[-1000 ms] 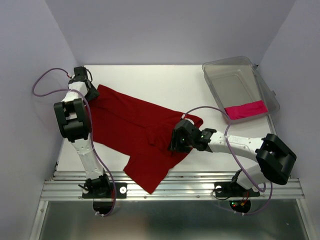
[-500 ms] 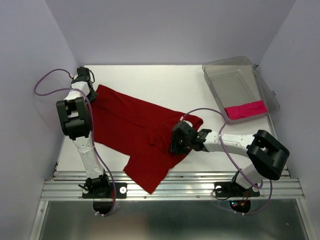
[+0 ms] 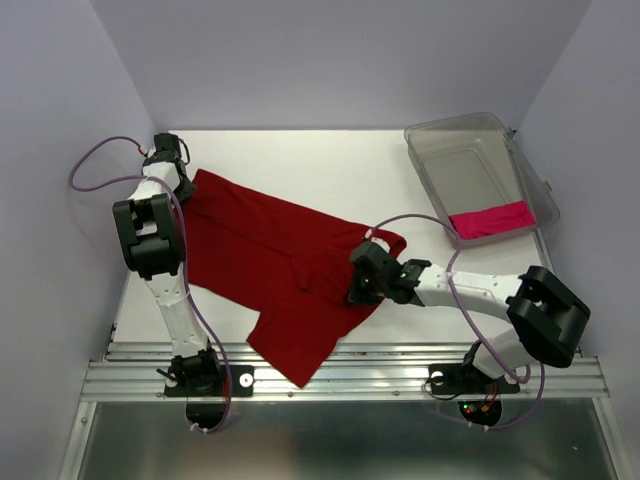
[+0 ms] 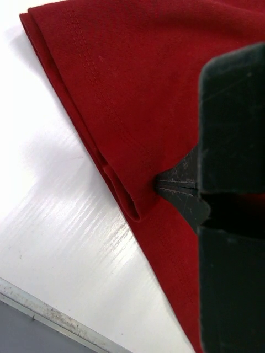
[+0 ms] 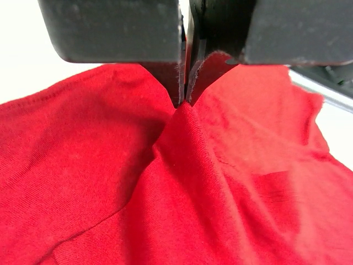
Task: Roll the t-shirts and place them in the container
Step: Fold the T-shirt at the center of the board.
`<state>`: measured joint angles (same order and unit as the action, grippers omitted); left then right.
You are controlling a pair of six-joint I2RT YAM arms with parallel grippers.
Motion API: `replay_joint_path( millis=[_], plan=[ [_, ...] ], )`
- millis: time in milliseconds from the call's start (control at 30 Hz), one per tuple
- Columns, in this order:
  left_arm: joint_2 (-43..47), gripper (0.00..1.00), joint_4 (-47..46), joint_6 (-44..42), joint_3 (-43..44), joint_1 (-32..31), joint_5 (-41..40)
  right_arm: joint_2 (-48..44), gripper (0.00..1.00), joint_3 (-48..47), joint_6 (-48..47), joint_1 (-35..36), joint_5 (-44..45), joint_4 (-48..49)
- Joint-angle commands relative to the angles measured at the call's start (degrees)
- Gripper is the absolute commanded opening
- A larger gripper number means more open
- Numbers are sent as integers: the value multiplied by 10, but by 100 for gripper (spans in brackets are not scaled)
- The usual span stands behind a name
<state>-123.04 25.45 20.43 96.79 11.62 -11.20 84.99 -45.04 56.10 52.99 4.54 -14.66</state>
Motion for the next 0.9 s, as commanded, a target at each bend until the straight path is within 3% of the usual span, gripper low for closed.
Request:
replay_joint_path(
  millis=[0, 333, 633, 667, 700, 767, 833, 867],
  plan=[
    [8, 0, 12, -9, 28, 2, -10, -52, 1, 11, -2, 5, 27, 13],
    [18, 0, 22, -13, 42, 2, -30, -129, 1, -1, -56, 5, 27, -63],
    [15, 0, 34, -15, 50, 2, -29, -140, 1, 2, -69, 5, 23, -93],
    [13, 5, 37, -15, 51, 2, -27, -135, 1, 1, -68, 5, 23, -92],
    [11, 25, 38, -14, 49, 2, -26, -133, 1, 0, -67, 5, 22, -91],
    [12, 43, 31, -13, 33, 2, -25, -129, 1, 1, -65, 5, 21, -86],
    [15, 60, 22, -14, 24, 2, -24, -128, 1, 3, -63, 5, 19, -83],
    [14, 61, 19, -14, 19, 2, -25, -129, 1, 3, -63, 5, 18, -83]
  ],
)
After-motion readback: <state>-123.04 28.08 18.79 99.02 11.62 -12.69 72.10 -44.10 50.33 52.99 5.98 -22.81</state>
